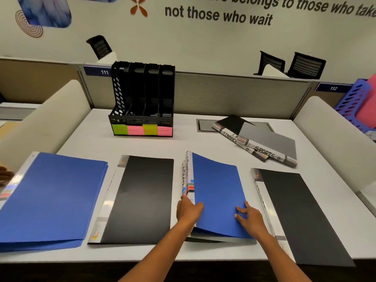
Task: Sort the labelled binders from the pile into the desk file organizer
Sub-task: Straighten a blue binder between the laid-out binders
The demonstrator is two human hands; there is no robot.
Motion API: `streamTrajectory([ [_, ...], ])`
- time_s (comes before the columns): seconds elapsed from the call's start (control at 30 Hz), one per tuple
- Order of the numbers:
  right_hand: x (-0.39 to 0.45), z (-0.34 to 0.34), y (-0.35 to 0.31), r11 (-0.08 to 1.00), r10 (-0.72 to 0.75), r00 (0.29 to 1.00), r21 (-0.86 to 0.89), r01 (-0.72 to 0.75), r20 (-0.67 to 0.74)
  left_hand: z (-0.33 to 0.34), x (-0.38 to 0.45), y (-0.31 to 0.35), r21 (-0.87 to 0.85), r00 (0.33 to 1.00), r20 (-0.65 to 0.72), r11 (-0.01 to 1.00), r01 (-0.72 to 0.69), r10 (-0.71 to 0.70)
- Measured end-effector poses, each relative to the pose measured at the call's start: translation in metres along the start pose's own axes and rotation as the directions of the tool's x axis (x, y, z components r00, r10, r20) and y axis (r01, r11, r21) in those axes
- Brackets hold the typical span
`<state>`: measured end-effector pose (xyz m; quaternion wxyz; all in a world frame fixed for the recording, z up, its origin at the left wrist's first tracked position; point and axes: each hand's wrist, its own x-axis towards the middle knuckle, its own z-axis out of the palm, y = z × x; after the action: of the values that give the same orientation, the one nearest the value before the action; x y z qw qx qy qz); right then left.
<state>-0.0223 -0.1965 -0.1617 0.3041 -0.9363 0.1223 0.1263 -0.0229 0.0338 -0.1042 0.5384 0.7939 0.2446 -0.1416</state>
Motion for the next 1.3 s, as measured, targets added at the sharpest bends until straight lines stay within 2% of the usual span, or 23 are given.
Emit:
streamTrajectory([
  [0.13, 0.000, 0.005, -0.001, 1.000, 0.010, 1.000, 0.001, -0.010, -0.028, 0.002, 0.004, -0.008, 0.017, 0.999, -0.024, 1.000, 0.025, -0.025],
  [0.3, 0.000, 0.006, -0.002, 0.995, 0.038, 0.998, 0.097, -0.033, -0.046, 0.005, 0.010, -0.011, 0.041, 0.998, -0.063, 0.999, 0.006, -0.003],
  [0.5, 0.000, 0.001, 0.002, 0.987, 0.040, 0.998, 0.160, -0.032, -0.049, 0.006, 0.018, -0.002, 0.018, 0.998, -0.038, 0.999, 0.051, -0.050],
  [0.6, 0.002, -0.003, 0.004, 0.991, 0.012, 1.000, 0.133, -0.008, -0.025, 0.009, 0.019, 0.011, 0.144, 0.982, -0.158, 0.986, -0.081, 0.104],
  [0.7, 0.004, -0.009, 0.007, 0.994, -0.022, 1.000, 0.105, 0.022, -0.002, 0.019, 0.014, 0.032, 0.262, 0.885, -0.243, 0.905, -0.334, 0.397],
  [0.77, 0.005, -0.013, 0.007, 0.992, -0.051, 0.999, 0.111, 0.053, -0.016, 0.031, 0.016, 0.045, 0.269, 0.826, -0.199, 0.840, -0.471, 0.527],
  [0.87, 0.008, -0.025, 0.012, 0.976, -0.076, 0.991, 0.196, 0.096, -0.106, 0.059, 0.025, 0.061, 0.230, 0.785, -0.099, 0.782, -0.579, 0.611],
  [1.03, 0.034, -0.075, 0.037, 0.940, -0.048, 0.965, 0.316, 0.131, -0.258, 0.113, 0.036, 0.076, 0.204, 0.811, 0.040, 0.789, -0.579, 0.584],
  [1.3, 0.116, -0.167, 0.113, 0.895, 0.181, 0.914, 0.447, 0.000, -0.362, 0.194, 0.056, 0.109, 0.237, 0.849, 0.186, 0.816, -0.527, 0.494],
])
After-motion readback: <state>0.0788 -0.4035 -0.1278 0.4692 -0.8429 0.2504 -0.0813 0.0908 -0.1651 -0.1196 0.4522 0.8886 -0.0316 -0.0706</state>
